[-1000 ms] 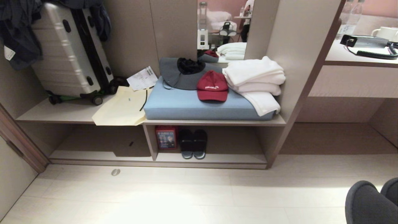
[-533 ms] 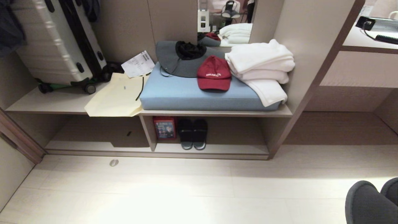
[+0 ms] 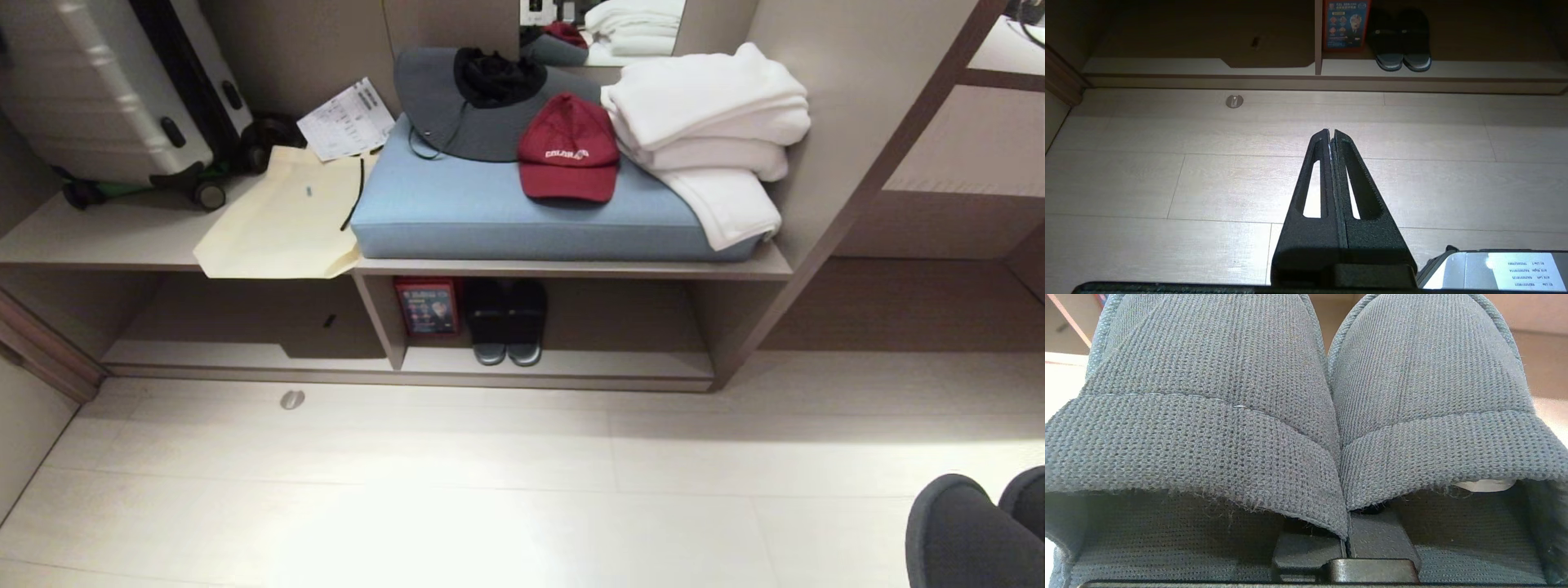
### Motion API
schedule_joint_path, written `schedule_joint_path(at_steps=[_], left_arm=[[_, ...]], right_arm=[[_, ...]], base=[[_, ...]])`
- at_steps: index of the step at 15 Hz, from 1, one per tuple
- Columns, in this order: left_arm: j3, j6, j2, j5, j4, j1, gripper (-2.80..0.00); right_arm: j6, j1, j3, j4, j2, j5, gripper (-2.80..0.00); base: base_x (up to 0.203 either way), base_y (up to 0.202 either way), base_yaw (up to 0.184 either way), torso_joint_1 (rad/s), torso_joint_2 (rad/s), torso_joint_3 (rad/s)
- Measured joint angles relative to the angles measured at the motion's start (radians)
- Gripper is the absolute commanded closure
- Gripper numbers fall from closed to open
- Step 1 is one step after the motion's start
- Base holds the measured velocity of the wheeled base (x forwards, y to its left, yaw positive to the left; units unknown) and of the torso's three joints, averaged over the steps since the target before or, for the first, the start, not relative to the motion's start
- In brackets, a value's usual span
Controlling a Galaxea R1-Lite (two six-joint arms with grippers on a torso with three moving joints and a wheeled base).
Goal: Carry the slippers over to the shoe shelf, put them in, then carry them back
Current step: Place the slippers into the shoe cabinet
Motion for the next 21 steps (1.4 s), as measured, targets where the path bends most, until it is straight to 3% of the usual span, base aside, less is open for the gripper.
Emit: schedule_joint_path(at_steps=[21], left_arm=[[0.000,-0.002,0.000,0.000,-0.001,0.000,0.00]], right_arm=[[0.000,0.000,0.000,0.000,0.000,0.000,0.00]], base=[[0.000,0.000,0.000,0.001,0.00,-0.199]])
